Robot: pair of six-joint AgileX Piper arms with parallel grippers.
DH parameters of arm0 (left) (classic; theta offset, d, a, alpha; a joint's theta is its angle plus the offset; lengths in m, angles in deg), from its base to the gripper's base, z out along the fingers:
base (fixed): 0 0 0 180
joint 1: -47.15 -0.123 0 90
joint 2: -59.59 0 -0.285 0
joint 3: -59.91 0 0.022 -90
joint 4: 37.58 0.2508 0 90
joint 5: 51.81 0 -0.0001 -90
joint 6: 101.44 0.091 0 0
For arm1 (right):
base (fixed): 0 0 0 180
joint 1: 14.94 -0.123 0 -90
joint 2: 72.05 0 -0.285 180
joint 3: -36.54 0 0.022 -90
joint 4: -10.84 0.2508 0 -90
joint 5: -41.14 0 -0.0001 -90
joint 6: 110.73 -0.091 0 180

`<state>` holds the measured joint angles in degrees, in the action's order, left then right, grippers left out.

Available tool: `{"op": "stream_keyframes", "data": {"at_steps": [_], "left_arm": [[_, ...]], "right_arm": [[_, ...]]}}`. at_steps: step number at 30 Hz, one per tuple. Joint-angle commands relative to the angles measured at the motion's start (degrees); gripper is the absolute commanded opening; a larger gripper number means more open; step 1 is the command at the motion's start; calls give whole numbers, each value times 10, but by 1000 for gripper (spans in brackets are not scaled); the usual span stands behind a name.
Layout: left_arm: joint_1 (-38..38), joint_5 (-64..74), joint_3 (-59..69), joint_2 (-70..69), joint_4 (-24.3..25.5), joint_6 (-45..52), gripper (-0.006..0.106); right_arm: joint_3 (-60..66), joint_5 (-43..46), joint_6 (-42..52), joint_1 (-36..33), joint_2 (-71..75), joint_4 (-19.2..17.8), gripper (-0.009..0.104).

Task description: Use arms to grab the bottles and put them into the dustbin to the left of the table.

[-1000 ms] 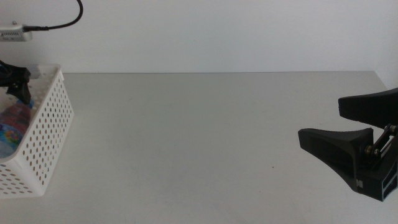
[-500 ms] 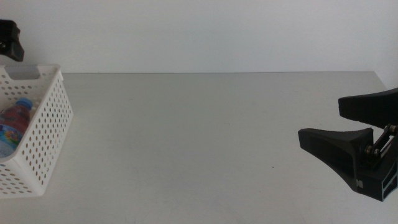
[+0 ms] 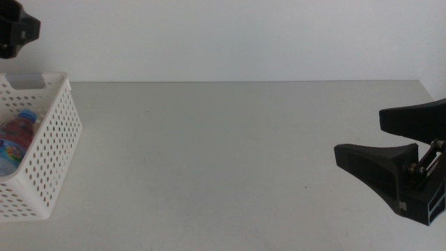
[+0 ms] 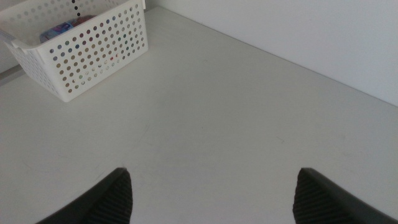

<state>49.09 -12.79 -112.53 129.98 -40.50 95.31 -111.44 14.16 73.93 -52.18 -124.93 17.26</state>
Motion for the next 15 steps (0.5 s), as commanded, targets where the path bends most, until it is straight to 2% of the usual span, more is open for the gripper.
{"op": "stream_keyframes", "data": {"at_steps": [1,5,15], "left_arm": [[4,-73,13,-45,-4,-3,92],[4,-114,39,-78,-9,-3,92],[3,-104,39,-70,-9,-3,92]], "right_arm": [[-16,39,9,1,2,-3,66],[-16,39,9,1,2,-3,66],[-16,39,9,1,2,-3,66]]}}
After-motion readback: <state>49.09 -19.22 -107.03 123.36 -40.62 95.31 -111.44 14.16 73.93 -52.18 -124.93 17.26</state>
